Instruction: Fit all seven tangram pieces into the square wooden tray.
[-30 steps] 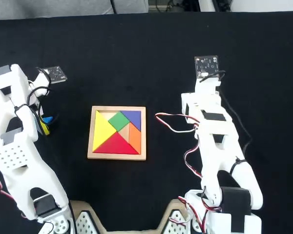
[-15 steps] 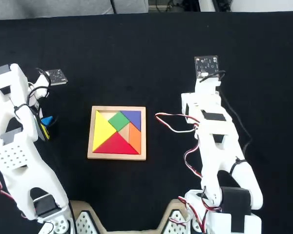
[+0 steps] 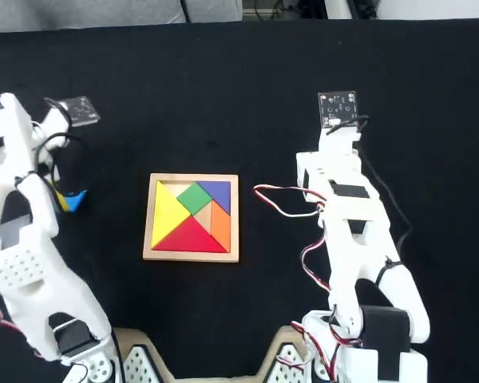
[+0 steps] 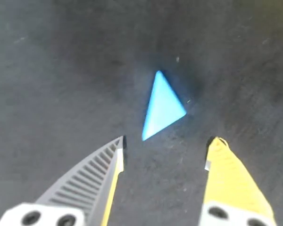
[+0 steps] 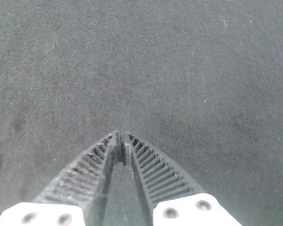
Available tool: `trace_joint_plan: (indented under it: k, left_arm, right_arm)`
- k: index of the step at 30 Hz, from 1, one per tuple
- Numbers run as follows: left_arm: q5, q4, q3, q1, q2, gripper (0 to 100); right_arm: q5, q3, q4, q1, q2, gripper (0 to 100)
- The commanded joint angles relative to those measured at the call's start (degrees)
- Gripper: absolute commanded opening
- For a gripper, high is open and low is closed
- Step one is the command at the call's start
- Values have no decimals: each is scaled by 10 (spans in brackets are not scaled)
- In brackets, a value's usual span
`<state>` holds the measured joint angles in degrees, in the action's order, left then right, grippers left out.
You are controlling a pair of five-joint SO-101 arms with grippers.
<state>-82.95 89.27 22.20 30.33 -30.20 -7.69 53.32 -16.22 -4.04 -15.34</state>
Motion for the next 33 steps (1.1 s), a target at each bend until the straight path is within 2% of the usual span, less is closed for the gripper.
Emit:
trace_joint_plan:
  k: [1, 4, 9, 11, 24, 30, 33]
  left_arm:
    - [-25, 0, 0, 15, 80, 279]
    - [-9, -52, -5, 22, 97, 277]
    - [173, -299, -71, 26, 45, 280]
    - [164, -332, -112, 29, 21, 281]
    - [150, -301, -227, 58, 29, 279]
    - [102, -189, -253, 79, 93, 278]
    - [93, -179, -278, 87, 143, 278]
  right_arm:
    - [-4, -24, 11, 9, 0, 11]
    - [-4, -24, 11, 9, 0, 11]
    - [-4, -24, 11, 9, 0, 11]
    - [-4, -24, 11, 9, 0, 11]
    - [-4, -23, 11, 9, 0, 11]
    - [-4, -23, 11, 9, 0, 11]
    - [-4, -23, 11, 9, 0, 11]
